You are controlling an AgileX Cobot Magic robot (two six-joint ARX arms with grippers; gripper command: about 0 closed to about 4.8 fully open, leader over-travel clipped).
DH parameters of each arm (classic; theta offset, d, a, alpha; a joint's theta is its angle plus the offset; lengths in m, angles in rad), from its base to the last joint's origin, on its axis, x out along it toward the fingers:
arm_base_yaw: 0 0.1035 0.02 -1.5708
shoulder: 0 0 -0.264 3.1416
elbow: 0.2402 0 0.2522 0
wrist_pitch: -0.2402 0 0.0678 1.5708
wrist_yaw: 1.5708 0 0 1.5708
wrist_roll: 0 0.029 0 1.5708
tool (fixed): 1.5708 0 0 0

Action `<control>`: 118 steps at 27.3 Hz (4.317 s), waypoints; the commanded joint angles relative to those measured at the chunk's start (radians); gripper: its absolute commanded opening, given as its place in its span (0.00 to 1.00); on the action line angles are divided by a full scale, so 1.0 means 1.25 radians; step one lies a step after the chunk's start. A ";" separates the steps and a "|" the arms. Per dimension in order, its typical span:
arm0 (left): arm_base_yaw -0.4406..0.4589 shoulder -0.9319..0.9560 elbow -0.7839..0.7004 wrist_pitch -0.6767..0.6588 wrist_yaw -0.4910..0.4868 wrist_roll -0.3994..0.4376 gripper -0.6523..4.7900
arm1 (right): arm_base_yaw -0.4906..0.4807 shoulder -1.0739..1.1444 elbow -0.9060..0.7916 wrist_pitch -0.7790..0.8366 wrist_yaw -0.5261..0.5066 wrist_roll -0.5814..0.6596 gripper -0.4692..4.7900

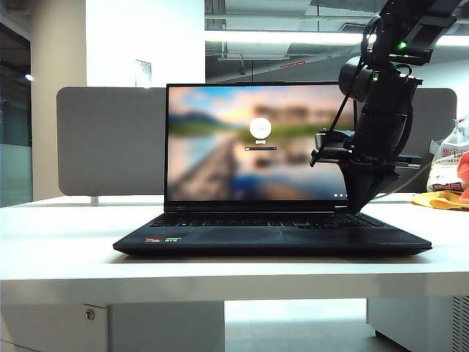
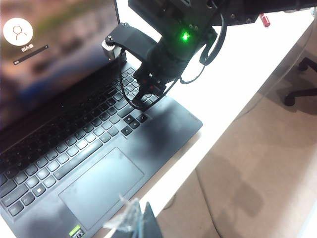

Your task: Open the lid of the laptop and use the keypad to enter the password "123".

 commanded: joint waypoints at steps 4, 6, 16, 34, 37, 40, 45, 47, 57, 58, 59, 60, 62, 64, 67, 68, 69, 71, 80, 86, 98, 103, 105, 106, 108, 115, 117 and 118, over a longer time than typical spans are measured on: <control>-0.001 -0.003 0.002 0.023 -0.002 0.003 0.11 | 0.001 0.026 0.001 -0.017 -0.018 0.001 0.08; 0.000 -0.003 0.002 0.023 -0.002 0.003 0.11 | 0.001 0.037 0.001 -0.027 -0.019 0.001 0.08; 0.000 -0.004 0.002 0.027 -0.014 0.003 0.11 | 0.001 -0.041 0.002 -0.019 0.013 -0.006 0.08; 0.000 -0.006 0.002 0.027 -0.014 -0.002 0.11 | -0.002 0.013 0.001 -0.050 0.024 -0.015 0.08; 0.000 -0.011 0.002 0.027 -0.014 -0.002 0.11 | -0.002 0.027 0.001 -0.060 0.024 -0.015 0.08; 0.000 -0.014 0.002 0.025 -0.014 -0.002 0.11 | -0.002 0.026 0.002 -0.058 0.028 -0.015 0.08; 0.000 -0.014 0.002 0.021 -0.016 -0.002 0.11 | -0.002 0.001 0.003 -0.050 0.039 -0.020 0.08; 0.000 -0.014 0.002 0.021 -0.024 -0.002 0.11 | -0.002 -0.028 0.003 -0.034 0.057 -0.022 0.08; 0.000 -0.052 0.002 0.013 -0.118 0.031 0.11 | -0.002 -0.156 0.002 -0.054 0.050 -0.027 0.08; 0.000 -0.066 0.002 0.012 -0.135 0.034 0.11 | -0.002 -0.172 0.001 -0.056 0.050 -0.024 0.08; 0.001 -0.082 0.002 0.009 -0.154 0.035 0.11 | -0.002 -0.191 0.001 -0.060 0.050 -0.023 0.08; 0.001 -0.096 0.002 0.003 -0.165 0.035 0.11 | -0.001 -0.208 -0.001 -0.064 0.050 -0.023 0.08; 0.001 -0.132 -0.011 0.001 -0.185 0.037 0.11 | -0.001 -0.260 -0.017 -0.063 0.045 -0.019 0.08; 0.001 -0.180 -0.052 0.007 -0.219 0.036 0.11 | -0.001 -0.328 -0.062 -0.047 0.029 -0.005 0.08; 0.001 -0.266 -0.159 0.033 -0.277 0.019 0.11 | -0.001 -0.470 -0.189 0.003 0.029 0.015 0.08; 0.001 -0.282 -0.180 0.038 -0.286 0.011 0.11 | -0.001 -0.499 -0.216 0.011 0.029 0.019 0.08; 0.001 -0.302 -0.206 0.046 -0.286 -0.003 0.11 | 0.000 -0.535 -0.251 0.021 0.028 0.026 0.08; 0.001 -0.334 -0.248 0.063 -0.287 -0.025 0.11 | 0.000 -0.596 -0.309 0.032 0.028 0.035 0.08; 0.001 -0.482 -0.420 0.098 -0.345 -0.094 0.11 | -0.001 -0.928 -0.572 0.049 0.014 0.096 0.08; 0.000 -0.533 -0.499 0.054 -0.340 -0.093 0.11 | -0.001 -1.164 -0.726 0.043 0.018 0.113 0.08; 0.000 -0.532 -0.499 0.018 -0.336 -0.098 0.11 | -0.001 -1.346 -0.766 -0.056 0.017 0.151 0.08; 0.000 -0.532 -0.499 0.018 -0.334 -0.098 0.11 | -0.001 -1.347 -0.765 -0.058 0.014 0.151 0.08; 0.000 -0.532 -0.499 0.018 -0.334 -0.098 0.11 | -0.001 -1.347 -0.765 -0.058 0.014 0.151 0.08; 0.000 -0.532 -0.499 0.018 -0.334 -0.098 0.11 | -0.001 -1.347 -0.765 -0.058 0.014 0.151 0.08; 0.000 -0.532 -0.499 0.018 -0.334 -0.098 0.11 | -0.001 -1.347 -0.765 -0.058 0.014 0.151 0.08; 0.000 -0.532 -0.499 0.018 -0.334 -0.098 0.11 | -0.001 -1.347 -0.765 -0.058 0.014 0.151 0.08; 0.000 -0.532 -0.499 0.018 -0.334 -0.098 0.11 | -0.001 -1.347 -0.765 -0.058 0.014 0.151 0.08; 0.000 -0.532 -0.499 0.018 -0.334 -0.098 0.11 | -0.001 -1.347 -0.765 -0.058 0.014 0.151 0.08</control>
